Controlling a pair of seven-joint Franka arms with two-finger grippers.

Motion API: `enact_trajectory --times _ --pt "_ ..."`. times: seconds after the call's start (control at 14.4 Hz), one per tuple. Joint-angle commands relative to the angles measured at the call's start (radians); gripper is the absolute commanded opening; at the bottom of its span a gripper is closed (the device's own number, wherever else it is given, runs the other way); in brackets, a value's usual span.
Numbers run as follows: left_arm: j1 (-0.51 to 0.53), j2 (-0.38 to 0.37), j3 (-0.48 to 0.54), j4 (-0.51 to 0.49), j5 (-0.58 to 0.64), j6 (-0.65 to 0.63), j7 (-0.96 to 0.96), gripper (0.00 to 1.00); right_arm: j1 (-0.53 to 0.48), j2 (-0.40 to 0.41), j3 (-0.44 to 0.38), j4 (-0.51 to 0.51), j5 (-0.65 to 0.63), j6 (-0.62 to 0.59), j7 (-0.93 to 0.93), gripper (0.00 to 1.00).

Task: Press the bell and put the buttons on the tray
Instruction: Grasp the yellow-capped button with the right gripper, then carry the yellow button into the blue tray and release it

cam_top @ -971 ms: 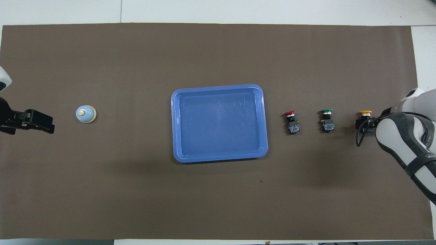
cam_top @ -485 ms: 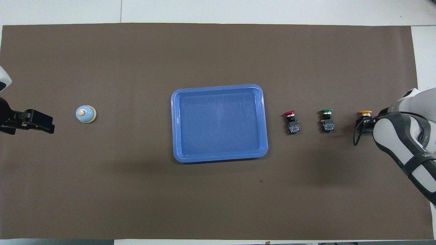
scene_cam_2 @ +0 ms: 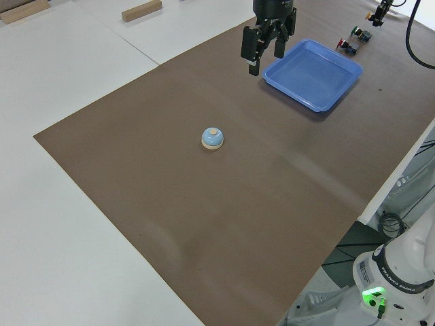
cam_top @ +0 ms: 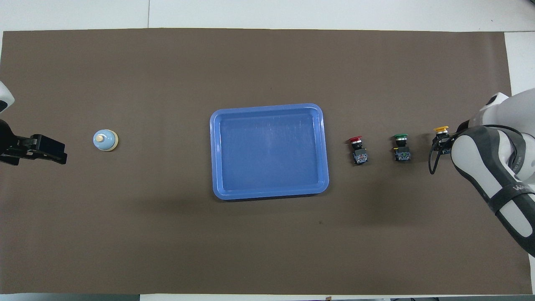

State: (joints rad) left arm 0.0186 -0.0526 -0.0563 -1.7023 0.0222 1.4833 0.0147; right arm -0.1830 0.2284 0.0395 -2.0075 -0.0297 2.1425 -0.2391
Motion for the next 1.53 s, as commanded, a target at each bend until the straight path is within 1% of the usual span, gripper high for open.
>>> enact_trajectory --times 0.0,0.14,0.21,0.42,0.55,0.69,0.83,0.9,1.11,1.46 --pt "0.003 -0.026 0.003 -0.022 -0.008 0.011 -0.001 1.0 0.127 -0.011 0.003 0.116 -0.019 -0.148 0.126 0.0" --pt "0.003 -0.026 0.003 -0.022 -0.008 0.011 -0.001 1.0 0.239 -0.009 0.005 0.154 -0.018 -0.199 0.289 0.0" --pt "0.003 -0.026 0.003 -0.022 -0.008 0.011 -0.001 1.0 0.291 -0.009 0.007 0.156 -0.015 -0.203 0.372 0.0" --pt "0.003 -0.026 0.003 -0.022 -0.008 0.011 -0.001 1.0 0.472 -0.011 0.011 0.147 0.001 -0.194 0.662 0.0" --pt "0.003 -0.026 0.003 -0.022 -0.008 0.011 -0.001 1.0 0.577 0.005 0.011 0.147 0.02 -0.165 0.808 0.0" --pt "0.003 -0.026 0.003 -0.022 -0.008 0.011 -0.001 1.0 0.614 0.029 0.011 0.136 0.048 -0.118 0.843 0.0" --pt "0.003 -0.026 0.003 -0.022 -0.008 0.011 -0.001 1.0 0.632 0.035 0.013 0.084 0.051 -0.046 0.851 0.0" --pt "0.003 -0.026 0.003 -0.022 -0.008 0.011 -0.001 1.0 0.632 0.035 0.013 0.066 0.051 -0.023 0.848 0.0" --pt "0.003 -0.026 0.003 -0.022 -0.008 0.011 -0.001 1.0 0.637 0.048 0.013 0.053 0.051 -0.001 0.83 0.0" --pt "0.003 -0.026 0.003 -0.022 -0.008 0.011 -0.001 1.0 0.636 0.052 0.014 -0.01 0.053 0.094 0.782 0.0"
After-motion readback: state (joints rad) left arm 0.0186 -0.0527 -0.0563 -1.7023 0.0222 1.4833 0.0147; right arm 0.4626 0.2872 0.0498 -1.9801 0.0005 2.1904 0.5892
